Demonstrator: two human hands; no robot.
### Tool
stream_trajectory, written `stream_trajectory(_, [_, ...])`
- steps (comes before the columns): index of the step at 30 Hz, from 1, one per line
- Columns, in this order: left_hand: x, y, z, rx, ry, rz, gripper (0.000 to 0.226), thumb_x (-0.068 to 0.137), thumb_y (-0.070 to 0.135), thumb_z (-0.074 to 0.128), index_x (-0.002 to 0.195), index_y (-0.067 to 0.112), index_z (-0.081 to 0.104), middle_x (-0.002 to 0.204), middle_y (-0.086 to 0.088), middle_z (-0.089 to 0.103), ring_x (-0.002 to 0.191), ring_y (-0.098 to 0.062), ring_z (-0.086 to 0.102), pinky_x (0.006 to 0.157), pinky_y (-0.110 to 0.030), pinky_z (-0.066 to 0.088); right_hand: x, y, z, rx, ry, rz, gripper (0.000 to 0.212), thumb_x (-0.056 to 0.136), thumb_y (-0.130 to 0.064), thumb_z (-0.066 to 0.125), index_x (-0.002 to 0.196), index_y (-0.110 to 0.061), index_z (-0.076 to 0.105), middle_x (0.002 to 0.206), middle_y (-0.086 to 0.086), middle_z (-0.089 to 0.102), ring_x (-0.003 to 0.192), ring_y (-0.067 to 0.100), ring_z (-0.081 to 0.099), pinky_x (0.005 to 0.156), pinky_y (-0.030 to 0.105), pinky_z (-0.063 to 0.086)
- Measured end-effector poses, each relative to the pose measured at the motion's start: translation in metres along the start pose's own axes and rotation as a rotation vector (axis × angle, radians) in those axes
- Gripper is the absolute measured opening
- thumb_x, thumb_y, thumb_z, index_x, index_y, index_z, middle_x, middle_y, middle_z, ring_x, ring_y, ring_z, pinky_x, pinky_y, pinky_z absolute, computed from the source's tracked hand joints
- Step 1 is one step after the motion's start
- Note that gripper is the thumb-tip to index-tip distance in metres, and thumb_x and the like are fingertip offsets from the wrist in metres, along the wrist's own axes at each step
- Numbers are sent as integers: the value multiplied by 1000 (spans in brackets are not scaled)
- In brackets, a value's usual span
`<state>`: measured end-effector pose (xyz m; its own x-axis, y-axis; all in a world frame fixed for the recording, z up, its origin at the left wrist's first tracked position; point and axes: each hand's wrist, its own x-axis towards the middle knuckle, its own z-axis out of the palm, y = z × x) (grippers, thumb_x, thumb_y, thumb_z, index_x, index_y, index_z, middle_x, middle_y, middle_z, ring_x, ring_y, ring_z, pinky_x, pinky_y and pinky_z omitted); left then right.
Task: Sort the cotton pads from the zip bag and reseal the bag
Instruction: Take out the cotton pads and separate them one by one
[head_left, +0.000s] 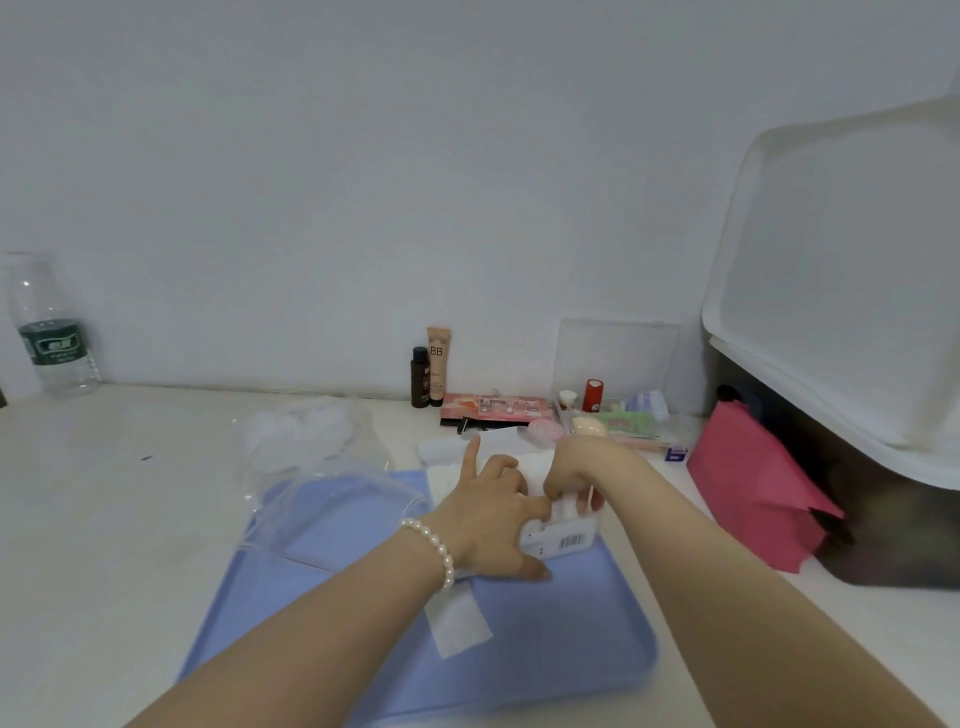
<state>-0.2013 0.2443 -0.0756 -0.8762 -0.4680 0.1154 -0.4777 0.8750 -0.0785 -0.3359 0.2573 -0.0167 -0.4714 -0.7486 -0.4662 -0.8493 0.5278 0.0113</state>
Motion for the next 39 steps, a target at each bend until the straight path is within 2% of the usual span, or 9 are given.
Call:
stream_trajectory(5, [-2, 0, 0, -52, 60, -24, 59, 71, 64, 55, 119, 31, 50, 111, 0, 54, 133, -25, 23, 107, -59, -19, -7, -6, 0, -135, -21, -49, 21, 92, -28, 51, 77, -13, 52, 76, -4, 63, 75, 16, 59, 95, 36, 46])
stream_trajectory(10, [-5, -2, -4, -353, 261, -177, 39, 70, 55, 46, 91, 22, 47, 89, 9, 53, 112, -13, 43, 113, -47, -12, -29, -9, -2, -144, -40, -160, 28, 95, -31, 48, 106, -7, 59, 116, 7, 65, 104, 21, 63, 88, 30, 47])
stream_trajectory(15, [-6, -4, 0, -410, 325, -192, 38, 76, 44, 42, 102, 19, 51, 96, 6, 56, 101, -12, 48, 115, -40, -4, -35, -13, 5, -187, -42, -206, 30, 95, -12, 41, 121, -3, 54, 74, 3, 46, 66, 17, 45, 70, 28, 39])
stream_trajectory(19, [-9, -2, -2, -365, 341, -156, 50, 80, 45, 31, 112, 15, 55, 106, 5, 59, 108, -13, 50, 116, -38, 1, -43, -14, 9, -114, -20, -185, 29, 96, -10, 43, 123, -1, 51, 84, 10, 54, 65, 18, 45, 60, 24, 38])
stream_trajectory(27, [-25, -3, 3, -81, -34, -86, 79, 85, 63, 7, 151, 20, 3, 160, 0, 2, 146, -17, -5, 117, -46, -10, -40, 4, 1, 123, -3, -208, 25, 97, -13, 34, 104, -3, 56, 109, 15, 66, 90, 25, 63, 65, 30, 47])
stream_trajectory(30, [-34, -7, -1, -128, 98, -125, 84, 83, 69, 2, 151, 20, 13, 159, -1, 5, 146, -17, -7, 115, -44, -13, -40, 6, -6, 259, 243, -173, 23, 91, -20, 39, 91, -10, 59, 97, 11, 71, 78, 23, 60, 68, 28, 48])
stream_trajectory(33, [-57, -24, -13, -207, 519, -152, 59, 90, 55, 27, 117, 15, 61, 143, -8, 45, 142, -23, 19, 116, -49, 0, -55, -3, 2, 360, 553, -271, 28, 88, -26, 46, 67, -11, 57, 80, 9, 71, 73, 25, 63, 69, 31, 50])
stream_trajectory(35, [-82, -48, -16, -103, 736, -193, 30, 83, 39, 46, 79, 16, 66, 124, -8, 59, 133, -27, 32, 110, -57, 12, -78, -23, 18, 477, 595, -431, 30, 88, -24, 51, 67, -5, 62, 74, 10, 69, 67, 24, 60, 63, 28, 46])
stream_trajectory(39, [-141, -96, -16, 21, 641, -294, 28, 74, 40, 54, 58, 22, 68, 129, -8, 56, 133, -31, 30, 110, -60, 7, -108, -82, 60, 502, 328, -741, 29, 90, -24, 53, 66, -10, 61, 61, 1, 56, 56, 12, 46, 58, 25, 40])
